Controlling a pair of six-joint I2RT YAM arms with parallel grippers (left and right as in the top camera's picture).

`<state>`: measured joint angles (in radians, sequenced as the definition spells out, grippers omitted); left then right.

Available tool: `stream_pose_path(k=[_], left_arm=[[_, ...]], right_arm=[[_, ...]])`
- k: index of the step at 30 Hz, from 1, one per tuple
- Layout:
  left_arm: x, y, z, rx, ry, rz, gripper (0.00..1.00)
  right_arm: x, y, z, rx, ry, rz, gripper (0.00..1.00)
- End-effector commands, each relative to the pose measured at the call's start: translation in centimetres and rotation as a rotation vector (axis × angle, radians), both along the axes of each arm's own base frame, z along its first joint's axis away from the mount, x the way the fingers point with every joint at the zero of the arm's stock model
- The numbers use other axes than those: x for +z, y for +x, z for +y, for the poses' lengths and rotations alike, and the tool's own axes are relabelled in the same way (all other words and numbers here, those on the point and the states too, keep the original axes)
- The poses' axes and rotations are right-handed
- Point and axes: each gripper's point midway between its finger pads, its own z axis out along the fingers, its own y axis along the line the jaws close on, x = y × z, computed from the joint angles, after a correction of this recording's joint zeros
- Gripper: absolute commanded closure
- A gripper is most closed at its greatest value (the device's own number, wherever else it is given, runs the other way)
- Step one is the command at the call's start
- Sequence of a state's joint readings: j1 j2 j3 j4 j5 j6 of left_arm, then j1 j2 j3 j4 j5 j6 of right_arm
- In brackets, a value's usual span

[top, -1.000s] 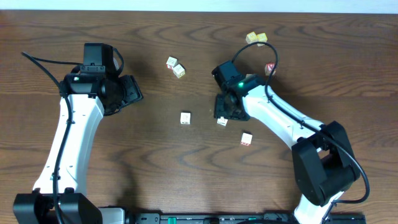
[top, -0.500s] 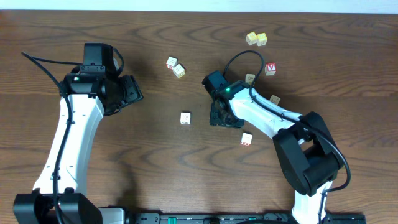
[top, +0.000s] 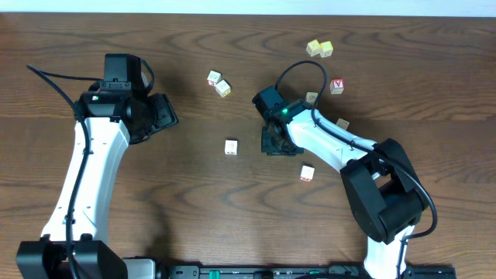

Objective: Lift 4 blocks
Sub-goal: 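Carry the B block right of the airplane block and release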

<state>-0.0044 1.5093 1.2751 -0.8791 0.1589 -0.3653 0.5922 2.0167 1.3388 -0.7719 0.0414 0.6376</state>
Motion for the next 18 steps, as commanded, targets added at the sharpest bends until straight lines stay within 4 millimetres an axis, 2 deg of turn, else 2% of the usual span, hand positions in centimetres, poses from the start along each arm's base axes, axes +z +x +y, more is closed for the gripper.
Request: stream_pose_path(k=[1,7,8,11,12,18], left_arm=[[-0.1,-0.1,0.0,-0.012,-0.004,0.002,0.33],[-0.1,-0.1,0.0,-0.012,-0.004,0.002,0.33],[-0.1,-0.1,0.0,-0.012,-0.004,0.003,0.33],[-0.1,-0.1,0.0,-0.012,-0.004,0.002,0.33],[-0.1,-0.1,0.0,-0.012,-0.004,0.003,0.33],[-0.1,-0.1,0.0,-0.012,-0.004,0.003,0.33]], right_arm=[[0.1,-0.2,0.3,0.047,0.023,0.017,0.72],[0.1,-0.6,0.8,0.060,0.050,0.036,0.68],[0.1,-0.6,0.8,0.062,0.050,0.035,0.65],[0.1,-0.5,0.8,0.061,0.051,0.035,0.46],[0.1,-0.5,0.8,0.061,0.050,0.035,0.42],[1.6,0.1,0.5,0.061,0.052,0.016,0.36]])
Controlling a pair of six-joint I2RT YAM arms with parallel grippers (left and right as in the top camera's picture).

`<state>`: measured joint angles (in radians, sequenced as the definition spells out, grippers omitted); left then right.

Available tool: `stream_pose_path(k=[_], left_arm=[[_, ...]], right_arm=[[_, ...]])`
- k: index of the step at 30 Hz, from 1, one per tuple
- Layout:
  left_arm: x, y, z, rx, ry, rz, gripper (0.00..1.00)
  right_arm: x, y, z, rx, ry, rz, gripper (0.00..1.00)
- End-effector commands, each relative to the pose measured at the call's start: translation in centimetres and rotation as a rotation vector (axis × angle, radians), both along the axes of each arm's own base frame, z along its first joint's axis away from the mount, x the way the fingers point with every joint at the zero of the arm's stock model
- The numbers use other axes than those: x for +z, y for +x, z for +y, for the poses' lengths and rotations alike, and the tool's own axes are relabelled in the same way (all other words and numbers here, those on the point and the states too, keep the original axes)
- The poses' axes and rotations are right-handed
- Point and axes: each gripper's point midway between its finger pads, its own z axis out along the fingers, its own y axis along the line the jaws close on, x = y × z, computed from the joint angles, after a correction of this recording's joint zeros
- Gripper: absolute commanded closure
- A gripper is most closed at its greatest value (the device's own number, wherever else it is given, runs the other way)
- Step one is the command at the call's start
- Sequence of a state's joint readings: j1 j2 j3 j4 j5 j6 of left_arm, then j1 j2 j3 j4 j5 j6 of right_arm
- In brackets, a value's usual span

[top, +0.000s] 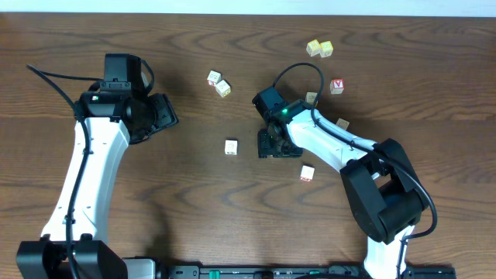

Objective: Lift 4 blocks
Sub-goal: 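Carry the B block right of the airplane block and release, then move the right gripper to the cat block and grasp it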

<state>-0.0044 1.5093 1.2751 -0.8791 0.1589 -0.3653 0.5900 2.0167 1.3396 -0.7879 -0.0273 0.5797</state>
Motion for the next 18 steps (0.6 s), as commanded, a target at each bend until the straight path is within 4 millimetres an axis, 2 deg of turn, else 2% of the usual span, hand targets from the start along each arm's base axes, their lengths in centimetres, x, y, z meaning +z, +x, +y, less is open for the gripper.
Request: stream_pose_path(k=[1,5,10,11,12,14,16,18], left_arm=[[-0.1,-0.1,0.0,-0.012,-0.004,0.003,0.33],[-0.1,-0.1,0.0,-0.012,-0.004,0.003,0.33],[-0.1,-0.1,0.0,-0.012,-0.004,0.003,0.33],[-0.1,-0.1,0.0,-0.012,-0.004,0.003,0.33],[-0.1,-0.1,0.0,-0.012,-0.004,0.003,0.33],[-0.1,-0.1,0.0,-0.012,-0.004,0.003,0.33],[0.0,0.0,0.0,-0.011,-0.004,-0.001,0.33],[0.0,0.1,0.0,-0.011,-0.004,-0.006,0.33]], right_arm=[[2.2,1.3,-0.4,-0.008,0.007,-0.035,0.35],[5.7,2.2,-1.6,-0.011,-0.008,-0.045,0.34],[11.2,2.9,-4.5,-0.027,-0.008,-0.064,0.34],[12.3,2.8,-5.2,0.012,-0.007,-0.072,0.34],[12.8,2.6,-5.6,0.051,-0.010,-0.074,0.33],[13.7,0.9,-7.1,0.244,-0.047,-0.042,0.32],[13.3,-1.0,-7.9,0.396,-0.071,0.029,0.31],[12.4,-2.3,-8.3,0.470,-0.080,0.080,0.30]])
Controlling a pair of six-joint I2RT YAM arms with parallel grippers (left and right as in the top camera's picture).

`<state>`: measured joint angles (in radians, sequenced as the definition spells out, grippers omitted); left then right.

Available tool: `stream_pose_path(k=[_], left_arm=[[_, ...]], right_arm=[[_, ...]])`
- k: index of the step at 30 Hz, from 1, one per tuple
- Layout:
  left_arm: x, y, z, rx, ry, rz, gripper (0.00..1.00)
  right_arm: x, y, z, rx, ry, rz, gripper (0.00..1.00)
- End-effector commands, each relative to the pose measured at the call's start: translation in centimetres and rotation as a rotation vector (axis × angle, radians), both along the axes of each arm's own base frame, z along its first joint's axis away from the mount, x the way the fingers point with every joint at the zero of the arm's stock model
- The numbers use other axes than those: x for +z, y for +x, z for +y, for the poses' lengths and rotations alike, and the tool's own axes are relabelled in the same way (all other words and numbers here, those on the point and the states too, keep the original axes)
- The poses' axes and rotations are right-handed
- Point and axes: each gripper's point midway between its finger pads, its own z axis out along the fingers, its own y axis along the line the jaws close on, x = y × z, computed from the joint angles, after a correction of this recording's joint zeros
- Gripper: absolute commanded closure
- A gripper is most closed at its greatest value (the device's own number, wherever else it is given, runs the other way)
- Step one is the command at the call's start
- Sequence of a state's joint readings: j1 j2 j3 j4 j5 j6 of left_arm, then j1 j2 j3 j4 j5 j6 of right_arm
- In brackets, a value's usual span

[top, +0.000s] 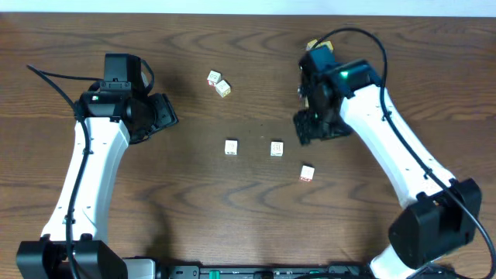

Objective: Lift 4 blocks
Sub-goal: 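Move the right gripper to the cat block and grasp it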

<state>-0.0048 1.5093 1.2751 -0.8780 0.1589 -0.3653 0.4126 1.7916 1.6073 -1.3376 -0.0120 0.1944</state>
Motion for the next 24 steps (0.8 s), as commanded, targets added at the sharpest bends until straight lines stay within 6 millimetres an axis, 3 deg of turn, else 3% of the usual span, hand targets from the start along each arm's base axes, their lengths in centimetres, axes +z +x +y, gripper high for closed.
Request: stream_pose_path(k=[1,3,4,5,9,13,14,17,24], left_arm=[[0.1,0.2,0.0,-0.012,-0.004,-0.012,0.33],[0.1,0.3,0.0,-0.012,-0.004,-0.015,0.33],[0.1,0.3,0.0,-0.011,-0.004,-0.015,0.33],[0.1,0.3,0.0,-0.012,-0.004,-0.015,0.33],[0.1,0.3,0.0,-0.012,-0.004,-0.015,0.33],[0.1,0.3,0.0,-0.012,-0.004,-0.016,0.33],[0.1,0.3,0.0,-0.012,-0.004,-0.015,0.33],[0.1,0.3,0.0,-0.011,-0.003,-0.015,0.33],[0.1,0.3,0.0,-0.011,-0.003,-0.015,0.33]], right_arm=[[-2.9,-2.4,0.0,0.332,-0.002,0.099,0.26],[-4.7,-3.0,0.8,0.423,0.055,0.112,0.16],[-5.7,-3.4,1.3,0.462,0.093,0.114,0.02],[-6.3,-3.6,1.6,0.485,0.110,0.115,0.01],[-9.7,-4.6,1.6,0.669,0.128,0.097,0.01],[-11.7,-5.5,1.3,0.810,0.132,0.089,0.01],[-12.3,-5.8,1.2,0.885,0.134,0.080,0.07],[-13.1,-5.9,1.1,0.962,0.135,0.061,0.09],[-14.1,-6.0,0.6,0.963,0.108,0.055,0.12]])
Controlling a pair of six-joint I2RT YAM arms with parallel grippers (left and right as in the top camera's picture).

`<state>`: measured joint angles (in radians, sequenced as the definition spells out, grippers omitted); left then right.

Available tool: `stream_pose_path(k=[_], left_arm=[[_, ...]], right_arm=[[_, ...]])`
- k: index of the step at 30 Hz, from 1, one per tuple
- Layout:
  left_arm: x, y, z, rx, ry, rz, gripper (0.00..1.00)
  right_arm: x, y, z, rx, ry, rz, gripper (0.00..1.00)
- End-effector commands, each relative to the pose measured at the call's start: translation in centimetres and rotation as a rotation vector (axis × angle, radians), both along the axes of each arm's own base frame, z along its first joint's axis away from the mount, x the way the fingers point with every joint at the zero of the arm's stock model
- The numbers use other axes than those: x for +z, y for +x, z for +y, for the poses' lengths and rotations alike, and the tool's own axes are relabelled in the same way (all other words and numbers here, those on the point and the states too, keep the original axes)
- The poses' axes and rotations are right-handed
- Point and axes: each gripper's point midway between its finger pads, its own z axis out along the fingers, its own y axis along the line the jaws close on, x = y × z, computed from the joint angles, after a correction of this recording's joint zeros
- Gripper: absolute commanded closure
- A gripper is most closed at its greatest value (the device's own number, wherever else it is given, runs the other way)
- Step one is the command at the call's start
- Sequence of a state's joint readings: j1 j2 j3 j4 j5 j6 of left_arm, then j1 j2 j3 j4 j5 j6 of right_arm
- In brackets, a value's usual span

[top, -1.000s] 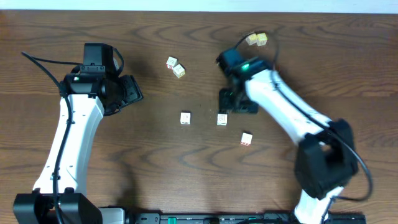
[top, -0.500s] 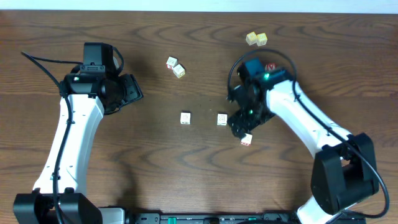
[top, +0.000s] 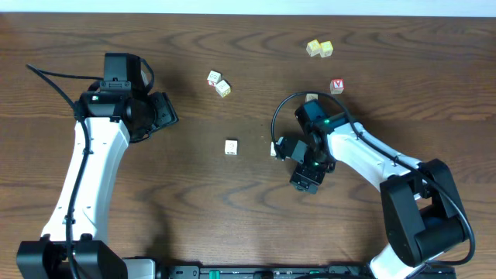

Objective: Lift 4 blocks
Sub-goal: 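Move the right gripper to the cat block and grasp it, then carry the cat block beside the B block and lower it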

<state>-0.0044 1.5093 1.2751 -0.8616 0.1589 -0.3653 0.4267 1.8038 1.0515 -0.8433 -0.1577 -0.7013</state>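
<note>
Small wooden cubes lie scattered on the dark wood table. One pale cube sits at the middle. Just right of it, another peeks out beside the right arm. My right gripper points down at the table right of centre, and whatever is beneath it is hidden. Whether its fingers are open or shut does not show. My left gripper hovers at the left with its fingers spread and nothing between them.
A pair of cubes lies at the back centre. Two yellowish cubes lie at the back right, with a red-faced cube and a tan cube nearer. The right arm's black cable loops over the middle.
My right gripper has moved from the back right, near 405,165, down to the front over the spot where the orange-and-white cube lay. That cube is now hidden. The left arm has not moved.
My right gripper first stood over a spot right of the middle cube and stayed there. Then it was away at the back right, and a pale cube lay uncovered at that spot. Now it is over the orange-and-white cube's place. The left arm stayed still throughout.
</note>
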Motion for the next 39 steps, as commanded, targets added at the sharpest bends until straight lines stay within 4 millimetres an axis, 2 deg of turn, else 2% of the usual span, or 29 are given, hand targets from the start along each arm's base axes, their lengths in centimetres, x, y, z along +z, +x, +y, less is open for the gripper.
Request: stream_pose_path(k=[1,4,6,8,12,14,15,21,24,27,32,39], left_arm=[[0.0,-0.1,0.0,-0.012,-0.003,0.001,0.33],[0.0,-0.1,0.0,-0.012,-0.004,0.001,0.33],[0.0,-0.1,0.0,-0.012,-0.004,0.001,0.33],[-0.1,-0.1,0.0,-0.012,-0.004,0.002,0.33],[-0.1,-0.1,0.0,-0.012,-0.004,0.002,0.33],[-0.1,-0.1,0.0,-0.012,-0.004,0.002,0.33],[-0.1,-0.1,0.0,-0.012,-0.004,0.002,0.33],[-0.1,-0.1,0.0,-0.012,-0.004,0.002,0.33],[-0.1,-0.1,0.0,-0.012,-0.004,0.005,0.33],[-0.1,-0.2,0.0,-0.012,-0.004,0.009,0.33],[-0.2,-0.3,0.0,-0.012,-0.004,0.014,0.33],[-0.2,-0.3,0.0,-0.012,-0.004,0.013,0.33]], right_arm=[[-0.5,-0.5,-0.4,0.055,-0.022,0.001,0.16],[-0.6,0.1,-0.8,0.043,-0.050,-0.027,0.36],[-0.6,0.4,-0.8,0.024,-0.053,-0.039,0.42],[-0.6,0.7,-0.7,0.008,-0.049,-0.049,0.57],[-0.7,1.1,-1.2,-0.029,-0.081,-0.065,0.63],[-0.7,1.8,-1.6,-0.080,-0.109,-0.093,0.72],[-0.6,2.7,-1.6,-0.154,-0.115,-0.127,0.81],[0.1,6.9,0.3,-0.472,-0.001,-0.252,0.67],[0.6,8.5,1.1,-0.619,0.062,-0.289,0.67],[1.0,9.6,1.6,-0.750,0.114,-0.301,0.73],[0.8,8.8,1.7,-0.914,0.125,-0.230,0.75],[0.1,6.8,0.8,-1.003,0.058,-0.153,0.77]])
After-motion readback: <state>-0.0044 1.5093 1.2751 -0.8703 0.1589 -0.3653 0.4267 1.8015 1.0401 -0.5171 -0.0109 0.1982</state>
